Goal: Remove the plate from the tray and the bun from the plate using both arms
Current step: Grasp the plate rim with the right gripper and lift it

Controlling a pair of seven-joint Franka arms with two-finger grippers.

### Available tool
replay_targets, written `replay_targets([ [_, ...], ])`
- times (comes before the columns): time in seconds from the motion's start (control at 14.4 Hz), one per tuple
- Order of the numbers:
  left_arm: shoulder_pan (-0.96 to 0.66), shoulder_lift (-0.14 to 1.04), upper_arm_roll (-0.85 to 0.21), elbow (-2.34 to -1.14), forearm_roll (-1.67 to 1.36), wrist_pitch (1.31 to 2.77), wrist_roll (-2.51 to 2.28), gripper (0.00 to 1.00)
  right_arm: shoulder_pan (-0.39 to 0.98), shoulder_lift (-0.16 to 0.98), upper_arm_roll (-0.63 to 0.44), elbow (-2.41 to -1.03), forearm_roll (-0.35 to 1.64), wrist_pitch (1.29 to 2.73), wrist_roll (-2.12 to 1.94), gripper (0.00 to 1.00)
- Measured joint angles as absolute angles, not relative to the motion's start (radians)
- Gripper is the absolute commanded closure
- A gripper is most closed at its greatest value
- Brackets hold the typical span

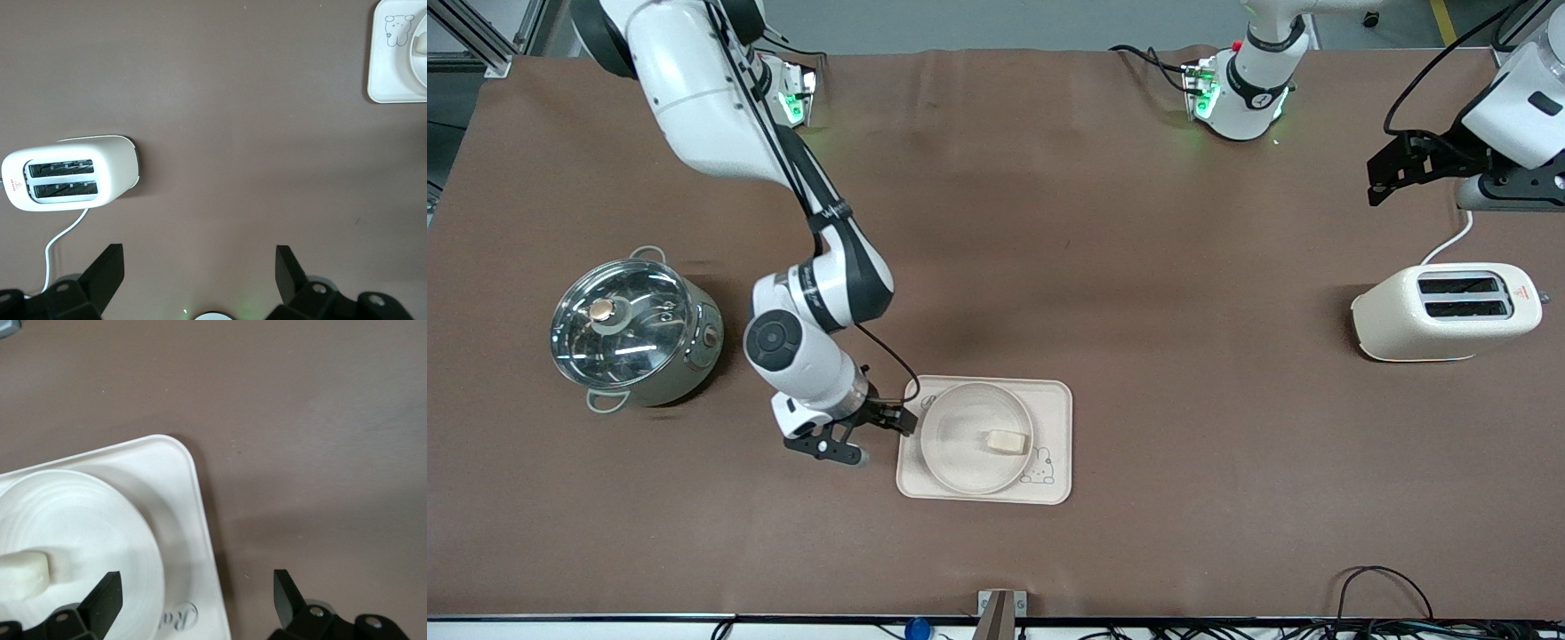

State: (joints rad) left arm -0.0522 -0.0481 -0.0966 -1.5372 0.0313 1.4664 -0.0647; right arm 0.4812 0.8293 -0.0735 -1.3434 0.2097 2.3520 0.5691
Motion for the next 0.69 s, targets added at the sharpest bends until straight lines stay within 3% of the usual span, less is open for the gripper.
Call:
replay_targets([
  [0.42, -0.049, -0.048, -0.095, -1.537, 0.031, 1.459, -0.065, 0.0, 0.5, 0.963, -0.057, -1.214, 0.21, 2.401, 0.608, 0.2],
  [0.55, -0.038, -0.048, -0.093, -1.537, 0.031, 1.457, -0.064, 0.0, 0.505, 0.967, -0.055, -1.206, 0.21, 2.401, 0.608, 0.4],
  [0.62, -0.034, -0.048, -0.093, -1.537, 0.031, 1.457, -0.063, 0.0, 0.511, 0.968, -0.054, -1.204, 0.21, 2.401, 0.608, 0.55],
  [0.69, -0.032, -0.048, -0.093, -1.536, 0.031, 1.456, -0.063, 0.0, 0.516, 0.968, -0.054, -1.203, 0.21, 2.401, 0.608, 0.61],
])
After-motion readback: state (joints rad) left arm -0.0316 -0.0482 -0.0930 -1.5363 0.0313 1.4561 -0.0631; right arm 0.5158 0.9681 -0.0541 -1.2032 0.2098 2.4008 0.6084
